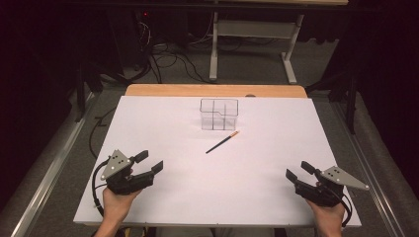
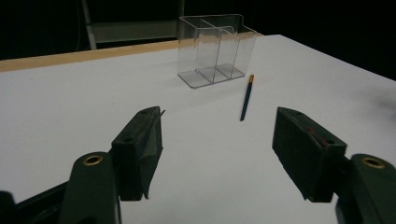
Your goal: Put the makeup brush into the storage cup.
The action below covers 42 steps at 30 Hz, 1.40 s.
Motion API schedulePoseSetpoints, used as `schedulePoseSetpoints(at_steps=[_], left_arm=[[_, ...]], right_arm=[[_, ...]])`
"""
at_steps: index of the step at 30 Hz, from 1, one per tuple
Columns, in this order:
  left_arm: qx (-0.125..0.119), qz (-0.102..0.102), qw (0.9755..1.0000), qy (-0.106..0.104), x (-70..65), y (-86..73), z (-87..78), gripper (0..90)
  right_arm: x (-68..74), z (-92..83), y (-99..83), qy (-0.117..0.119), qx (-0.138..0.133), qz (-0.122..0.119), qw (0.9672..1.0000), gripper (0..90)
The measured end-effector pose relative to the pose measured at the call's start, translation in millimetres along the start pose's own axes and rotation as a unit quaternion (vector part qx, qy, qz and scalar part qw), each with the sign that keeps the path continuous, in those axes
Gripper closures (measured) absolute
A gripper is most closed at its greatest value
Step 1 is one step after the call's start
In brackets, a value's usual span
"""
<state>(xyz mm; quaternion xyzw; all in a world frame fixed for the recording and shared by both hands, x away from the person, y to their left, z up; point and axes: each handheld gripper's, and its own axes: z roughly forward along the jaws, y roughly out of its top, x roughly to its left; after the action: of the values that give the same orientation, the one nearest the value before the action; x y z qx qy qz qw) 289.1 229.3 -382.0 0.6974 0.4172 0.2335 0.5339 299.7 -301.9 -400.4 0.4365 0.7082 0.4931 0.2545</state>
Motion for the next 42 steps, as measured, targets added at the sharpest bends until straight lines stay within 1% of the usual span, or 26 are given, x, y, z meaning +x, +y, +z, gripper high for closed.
schedulePoseSetpoints(at_steps=[17, 20, 21, 22, 24, 25, 26, 27, 29, 31, 33, 34, 36, 37, 42], left_arm=[[0.002, 0.002, 0.9999, -0.016, -4.7, 10.7, 15.0, 33.6], [0.000, 0.004, 0.9998, -0.018, -5.9, 12.5, 18.4, 33.6], [0.000, 0.009, 0.9999, -0.015, -5.9, 13.3, 18.9, 33.7], [0.000, 0.006, 0.9998, -0.019, -6.4, 13.7, 20.6, 33.7], [-0.002, 0.006, 0.9998, -0.018, -6.5, 15.1, 22.8, 33.8], [-0.002, 0.004, 0.9998, -0.021, -6.7, 15.7, 24.3, 33.8], [-0.003, 0.006, 0.9998, -0.019, -6.5, 16.6, 25.0, 33.9], [-0.004, 0.002, 0.9997, -0.023, -7.0, 17.2, 26.4, 33.8], [-0.005, 0.005, 0.9998, -0.020, -7.3, 18.8, 28.0, 33.9], [-0.004, 0.005, 0.9997, -0.025, -8.0, 20.2, 30.1, 33.9], [-0.005, 0.007, 0.9997, -0.023, -8.5, 21.9, 31.8, 33.9], [-0.003, 0.005, 0.9996, -0.027, -9.0, 22.5, 33.1, 33.9], [-0.004, 0.008, 0.9996, -0.026, -9.4, 24.2, 34.8, 33.9], [-0.004, 0.006, 0.9995, -0.030, -10.1, 24.9, 36.4, 33.9], [-0.003, 0.008, 0.9994, -0.034, -11.8, 28.8, 42.7, 33.9]], right_arm=[[-0.4, 1.0, 0.1, 0.002, 0.001, 0.002, 1.0000, 35.2], [-0.5, 1.0, 0.1, 0.003, 0.001, 0.003, 1.0000, 35.2], [-0.6, 1.1, 0.1, 0.003, 0.001, 0.003, 1.0000, 35.2], [-0.5, 1.1, 0.1, 0.002, 0.001, 0.003, 1.0000, 35.2], [-0.6, 1.0, 0.0, 0.002, 0.001, 0.004, 1.0000, 35.2], [-0.7, 1.0, 0.0, 0.002, 0.001, 0.004, 1.0000, 35.2], [-0.7, 0.9, 0.0, 0.001, 0.000, 0.004, 1.0000, 35.2], [-0.7, 0.9, 0.0, 0.002, 0.000, 0.004, 1.0000, 35.2], [-0.8, 1.0, 0.1, 0.002, 0.000, 0.004, 1.0000, 35.2], [-0.9, 1.0, 0.0, 0.002, 0.000, 0.005, 1.0000, 35.2], [-0.7, 1.0, 0.1, 0.002, 0.001, 0.004, 1.0000, 35.2], [-0.7, 1.0, 0.1, 0.004, 0.000, 0.003, 1.0000, 35.2], [-0.4, 1.0, 0.1, 0.004, 0.000, 0.004, 1.0000, 35.2], [-0.4, 1.0, 0.1, 0.004, 0.000, 0.004, 1.0000, 35.2], [-0.5, 1.2, 0.1, 0.003, 0.001, 0.004, 1.0000, 35.2]])
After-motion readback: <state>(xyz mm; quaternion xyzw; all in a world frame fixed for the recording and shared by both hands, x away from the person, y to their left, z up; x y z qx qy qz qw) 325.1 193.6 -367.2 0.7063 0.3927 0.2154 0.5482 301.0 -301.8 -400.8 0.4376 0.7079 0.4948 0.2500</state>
